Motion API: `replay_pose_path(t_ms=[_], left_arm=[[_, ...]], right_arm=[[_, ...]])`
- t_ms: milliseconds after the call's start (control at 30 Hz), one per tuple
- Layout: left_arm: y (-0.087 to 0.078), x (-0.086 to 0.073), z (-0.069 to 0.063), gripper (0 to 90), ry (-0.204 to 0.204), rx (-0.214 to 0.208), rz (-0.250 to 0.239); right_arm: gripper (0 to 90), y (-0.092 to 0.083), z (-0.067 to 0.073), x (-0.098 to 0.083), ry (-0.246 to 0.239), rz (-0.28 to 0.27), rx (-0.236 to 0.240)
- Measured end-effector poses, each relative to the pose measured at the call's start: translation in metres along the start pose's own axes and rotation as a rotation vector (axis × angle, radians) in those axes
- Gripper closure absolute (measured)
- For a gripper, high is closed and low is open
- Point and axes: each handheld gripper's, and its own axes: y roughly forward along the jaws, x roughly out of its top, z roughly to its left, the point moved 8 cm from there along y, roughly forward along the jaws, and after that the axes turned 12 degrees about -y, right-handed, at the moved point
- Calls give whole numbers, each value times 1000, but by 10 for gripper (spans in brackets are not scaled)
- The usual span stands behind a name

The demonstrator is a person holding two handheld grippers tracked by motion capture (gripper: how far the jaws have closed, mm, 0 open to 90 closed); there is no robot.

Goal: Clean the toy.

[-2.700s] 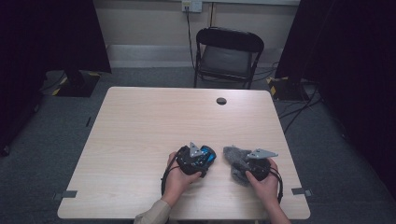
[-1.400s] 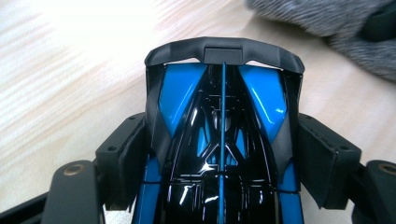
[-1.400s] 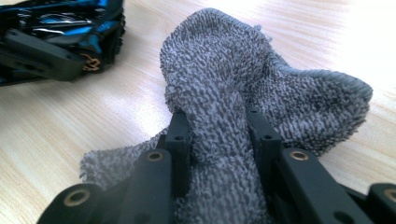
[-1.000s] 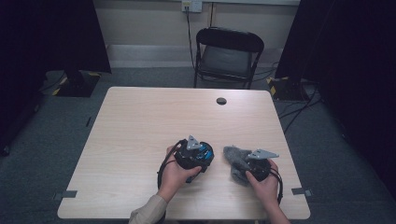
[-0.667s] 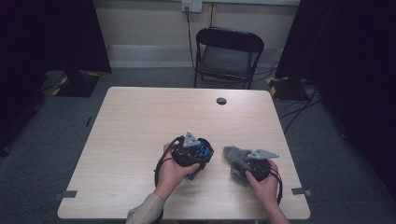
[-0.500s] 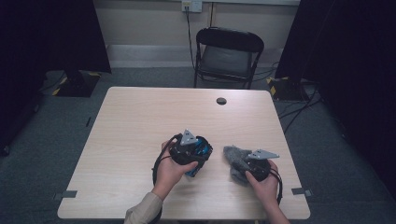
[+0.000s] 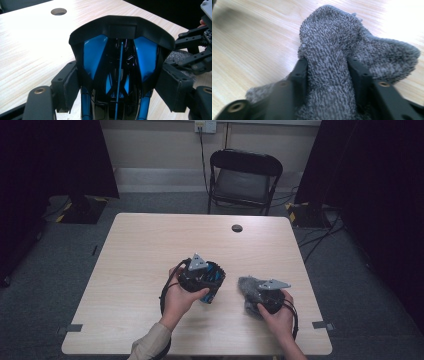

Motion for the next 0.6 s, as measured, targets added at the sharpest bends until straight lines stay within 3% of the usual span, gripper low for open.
replay_pose_path(t_ms=[133, 267, 600], left_arm=[[-3, 2, -1, 256, -6, -16, -7], [-5, 4, 1, 256, -13, -21, -13], [-13, 10, 0, 256, -25, -50, -23]], right_arm=[[707, 0, -3, 1, 4, 10, 4], [729, -2, -3, 4, 1, 8, 41], [731, -36, 3, 63, 33, -219, 224]])
